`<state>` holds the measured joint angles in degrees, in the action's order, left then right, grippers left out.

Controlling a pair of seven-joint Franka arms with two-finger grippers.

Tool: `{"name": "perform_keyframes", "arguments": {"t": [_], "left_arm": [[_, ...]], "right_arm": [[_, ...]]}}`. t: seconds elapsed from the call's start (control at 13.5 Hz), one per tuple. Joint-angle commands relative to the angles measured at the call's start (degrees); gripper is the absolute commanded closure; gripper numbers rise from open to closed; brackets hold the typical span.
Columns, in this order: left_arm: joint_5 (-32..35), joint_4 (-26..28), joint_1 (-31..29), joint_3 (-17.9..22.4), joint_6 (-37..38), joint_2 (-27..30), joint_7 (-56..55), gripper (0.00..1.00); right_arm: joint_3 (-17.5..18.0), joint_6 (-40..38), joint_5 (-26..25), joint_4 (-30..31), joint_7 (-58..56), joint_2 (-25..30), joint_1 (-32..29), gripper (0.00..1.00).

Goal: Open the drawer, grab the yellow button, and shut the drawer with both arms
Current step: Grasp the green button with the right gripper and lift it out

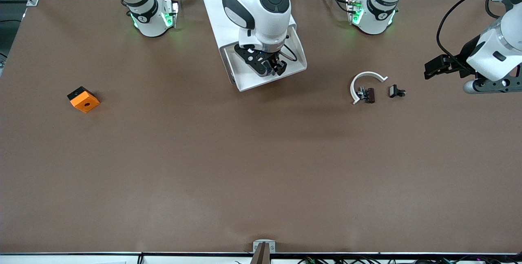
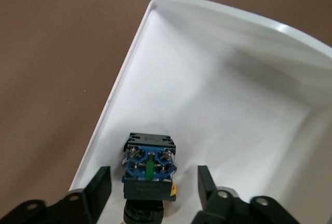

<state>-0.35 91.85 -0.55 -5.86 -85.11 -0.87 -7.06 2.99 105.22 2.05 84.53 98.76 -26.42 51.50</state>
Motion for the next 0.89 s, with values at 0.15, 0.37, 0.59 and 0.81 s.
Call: {"name": "perform_keyframes", "arguments": {"t": [0.15, 0.37, 0.59, 0.81], "left_arm": [[-0.18, 0.17, -0.42, -0.47, 0.91, 0.70, -0.76, 0.00], [0.00, -0.09, -0.42, -0.47, 1.09, 0.17, -0.41, 0.00], [-0.09, -2.46, 0.11, -0.55, 1.09, -2.72, 0.04, 0.00], [-0.18, -6.32, 2.56, -1.52, 1.00, -7.64, -0.57, 0.00]], "right_arm": [[-0.61, -0.19, -0.03, -0.16, 0.12, 0.23, 0.62, 0.90], [-0.79, -2.28, -0.12, -1.64, 0.03, 0.84, -0.25, 0.90], [-1.14, -12.98, 0.23, -9.36, -3.83, 1.28, -4.46, 0.90], [-1.05, -23.44, 0.49, -13.69, -17.99, 5.92, -13.76, 0.90]]}}
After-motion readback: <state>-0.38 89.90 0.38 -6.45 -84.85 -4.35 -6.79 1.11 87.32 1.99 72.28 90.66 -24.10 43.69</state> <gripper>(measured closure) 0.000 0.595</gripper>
